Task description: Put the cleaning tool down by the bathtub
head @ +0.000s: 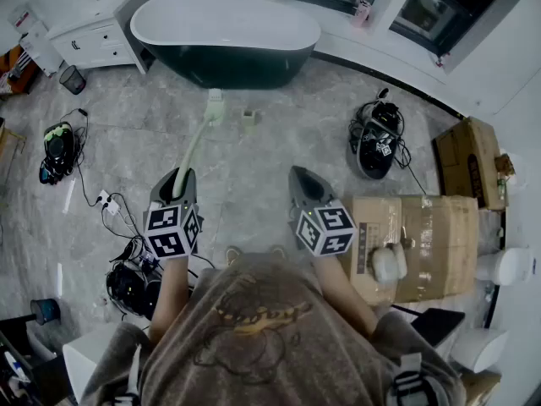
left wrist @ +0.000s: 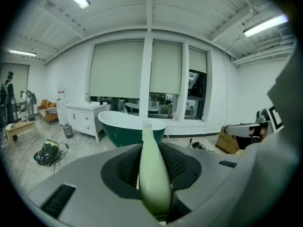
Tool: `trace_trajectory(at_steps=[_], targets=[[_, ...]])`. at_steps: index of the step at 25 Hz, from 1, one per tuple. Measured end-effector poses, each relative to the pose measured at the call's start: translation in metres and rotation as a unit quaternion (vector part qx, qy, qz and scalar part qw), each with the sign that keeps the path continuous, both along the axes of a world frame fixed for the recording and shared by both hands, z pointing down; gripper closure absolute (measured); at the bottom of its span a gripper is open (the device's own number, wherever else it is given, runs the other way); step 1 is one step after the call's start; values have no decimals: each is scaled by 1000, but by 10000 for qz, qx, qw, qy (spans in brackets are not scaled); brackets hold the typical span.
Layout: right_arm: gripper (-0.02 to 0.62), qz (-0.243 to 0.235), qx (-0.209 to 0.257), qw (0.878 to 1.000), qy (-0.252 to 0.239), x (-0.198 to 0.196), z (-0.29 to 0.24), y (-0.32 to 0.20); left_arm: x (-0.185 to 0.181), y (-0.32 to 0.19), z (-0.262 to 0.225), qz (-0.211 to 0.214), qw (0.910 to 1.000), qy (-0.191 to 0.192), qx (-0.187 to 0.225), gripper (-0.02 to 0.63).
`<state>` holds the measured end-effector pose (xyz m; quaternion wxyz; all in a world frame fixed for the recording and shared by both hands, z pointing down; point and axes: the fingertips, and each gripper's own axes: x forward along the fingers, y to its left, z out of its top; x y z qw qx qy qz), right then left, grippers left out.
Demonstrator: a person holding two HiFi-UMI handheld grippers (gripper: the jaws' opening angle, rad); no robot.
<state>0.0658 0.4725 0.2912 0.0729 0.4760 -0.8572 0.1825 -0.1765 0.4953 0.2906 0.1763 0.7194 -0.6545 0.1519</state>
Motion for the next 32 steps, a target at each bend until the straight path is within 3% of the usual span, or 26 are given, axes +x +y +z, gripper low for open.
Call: trace_trajectory(at_steps=[9, 20, 32], targets=[[597, 96, 111, 9997, -213, -22, 2, -7, -24, -10, 6, 51, 9999, 82, 41, 495], [595, 341, 263, 9986, -308, -43, 9, -12, -59, -26, 28, 443, 9990, -31, -90, 495], [595, 184, 50, 9993, -328, -50, 35, -100, -61, -122, 59, 432, 9988, -100, -188, 497]])
